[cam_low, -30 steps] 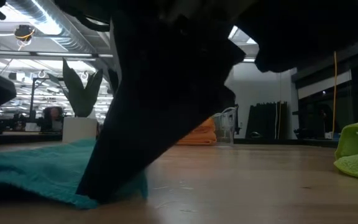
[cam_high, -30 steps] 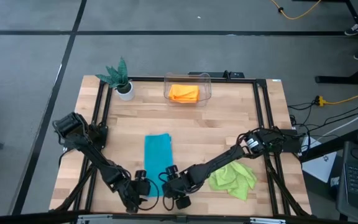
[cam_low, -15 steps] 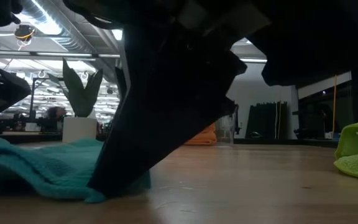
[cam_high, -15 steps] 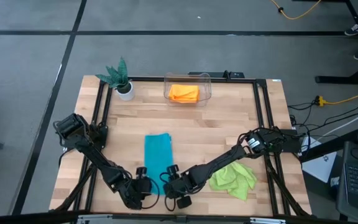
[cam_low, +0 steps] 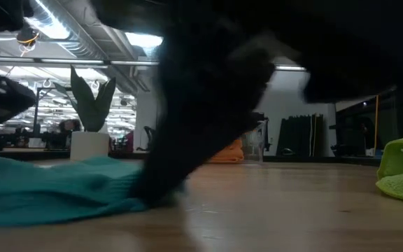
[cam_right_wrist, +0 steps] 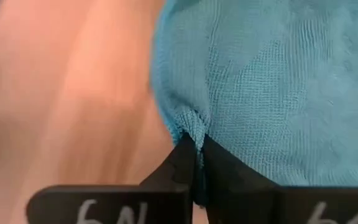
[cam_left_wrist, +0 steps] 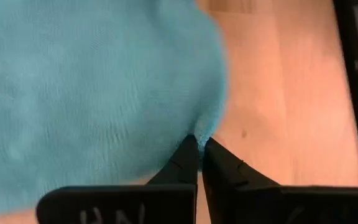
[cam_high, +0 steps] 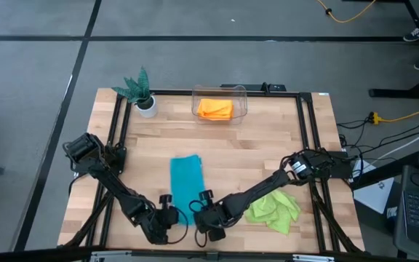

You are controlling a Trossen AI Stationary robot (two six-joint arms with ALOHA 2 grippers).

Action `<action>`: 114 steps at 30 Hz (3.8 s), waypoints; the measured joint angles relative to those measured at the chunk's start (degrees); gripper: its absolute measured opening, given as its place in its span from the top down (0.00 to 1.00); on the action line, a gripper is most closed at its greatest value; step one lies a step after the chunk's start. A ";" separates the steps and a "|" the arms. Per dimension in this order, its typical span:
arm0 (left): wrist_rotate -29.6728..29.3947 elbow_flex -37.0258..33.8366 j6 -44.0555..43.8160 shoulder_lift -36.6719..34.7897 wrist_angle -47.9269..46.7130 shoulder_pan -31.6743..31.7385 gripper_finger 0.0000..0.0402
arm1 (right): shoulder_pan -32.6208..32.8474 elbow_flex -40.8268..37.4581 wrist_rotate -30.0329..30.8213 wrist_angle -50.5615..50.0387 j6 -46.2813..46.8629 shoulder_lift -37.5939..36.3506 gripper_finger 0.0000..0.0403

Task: Fold microfiber towels
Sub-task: Fold the blue microfiber towel

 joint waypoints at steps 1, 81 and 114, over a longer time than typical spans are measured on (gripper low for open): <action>0.23 1.02 1.24 -0.07 -1.08 0.00 1.00 | 0.31 -0.17 1.14 -1.32 -0.05 -0.60 0.96; -16.71 14.05 -20.79 -14.87 -77.80 22.39 0.65 | -22.71 -0.72 7.05 -35.90 3.47 -16.63 0.60; -12.47 -14.55 0.86 -36.87 -6.13 16.65 0.65 | -20.84 -17.68 6.19 45.54 -2.02 -3.71 0.59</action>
